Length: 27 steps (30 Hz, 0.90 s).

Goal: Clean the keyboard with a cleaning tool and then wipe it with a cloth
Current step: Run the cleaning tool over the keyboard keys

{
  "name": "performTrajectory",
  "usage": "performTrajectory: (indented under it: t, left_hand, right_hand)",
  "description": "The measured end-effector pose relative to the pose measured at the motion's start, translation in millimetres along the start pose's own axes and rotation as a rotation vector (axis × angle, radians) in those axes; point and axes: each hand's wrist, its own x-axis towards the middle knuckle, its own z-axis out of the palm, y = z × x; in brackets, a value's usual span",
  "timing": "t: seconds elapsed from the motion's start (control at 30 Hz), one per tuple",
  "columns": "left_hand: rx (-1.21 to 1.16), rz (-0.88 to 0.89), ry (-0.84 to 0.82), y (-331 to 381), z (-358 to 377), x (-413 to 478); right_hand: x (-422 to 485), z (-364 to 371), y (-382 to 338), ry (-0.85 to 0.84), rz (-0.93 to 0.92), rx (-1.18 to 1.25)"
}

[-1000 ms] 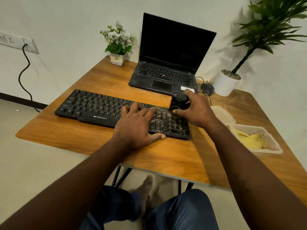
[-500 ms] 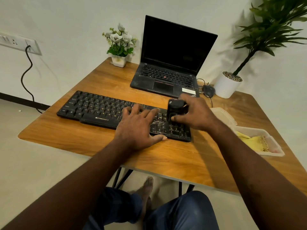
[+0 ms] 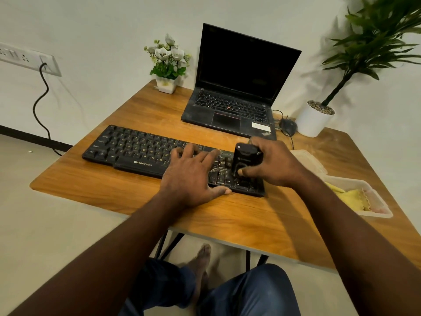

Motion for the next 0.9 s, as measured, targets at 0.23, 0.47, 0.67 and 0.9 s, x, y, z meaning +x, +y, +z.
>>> performTrajectory:
  t: [0.23,0.47,0.67,0.9]
  left_hand:
    - [-0.001,0.005,0.000,-1,0,-1]
    - [-0.011,0.008,0.010,-1,0,0]
    - [0.005,0.013,0.017,-1,1,-2]
    - [0.000,0.007,0.014,-2,2,0]
  right_hand:
    - [7,-15,0,0.045,0.007,-0.006]
    - [-9,-14,6,-0.100,0.033,-0.006]
    - [14,-18,6,0.170,0.054,-0.007]
    - [-3,-18,5,-0.093,0.046,-0.046]
